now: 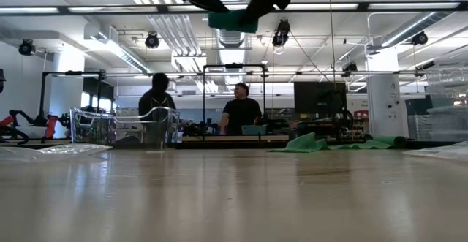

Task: Roll bandage
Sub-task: Roll the blue bandage

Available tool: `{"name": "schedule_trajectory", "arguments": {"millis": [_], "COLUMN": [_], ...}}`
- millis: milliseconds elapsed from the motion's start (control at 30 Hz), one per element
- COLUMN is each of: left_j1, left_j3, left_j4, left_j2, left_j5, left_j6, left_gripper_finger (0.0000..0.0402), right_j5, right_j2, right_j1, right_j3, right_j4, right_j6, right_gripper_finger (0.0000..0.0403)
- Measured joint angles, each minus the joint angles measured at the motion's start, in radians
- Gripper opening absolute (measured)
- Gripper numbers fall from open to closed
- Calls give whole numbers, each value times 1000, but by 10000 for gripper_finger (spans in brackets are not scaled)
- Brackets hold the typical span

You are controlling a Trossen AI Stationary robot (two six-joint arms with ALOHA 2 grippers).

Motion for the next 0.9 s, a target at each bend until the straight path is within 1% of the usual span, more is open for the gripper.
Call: {"name": "schedule_trajectory", "arguments": {"millis": [200, 267, 467, 600, 700, 800, 900], "left_j1": [-1, -1, 6, 9, 9, 9, 9], "left_j3": [-1, -1, -3, -13, -13, -14, -14], "left_j4": [25, 25, 53, 29, 9, 24, 31], "left_j2": [-18, -24, -13, 8, 15, 15, 15], "left_j5": [-15, -18, -32, -30, -28, -49, -81], "left_j6": [4, 28, 78, 83, 80, 41, 13], "left_gripper_finger": [264, 263, 284, 300, 301, 283, 245], "right_j5": [-6, -12, -24, -18, -18, -17, -15], "right_j2": [0, 0, 0, 0, 0, 0, 0], "right_j1": [-1, -1, -2, -2, -2, -2, -2], "right_j3": [0, 0, 0, 0, 0, 0, 2], "right_j4": [7, 7, 7, 6, 4, 3, 3], "right_j6": [2, 8, 27, 45, 54, 50, 54], "right_gripper_finger": [23, 23, 23, 23, 23, 23, 23]}}
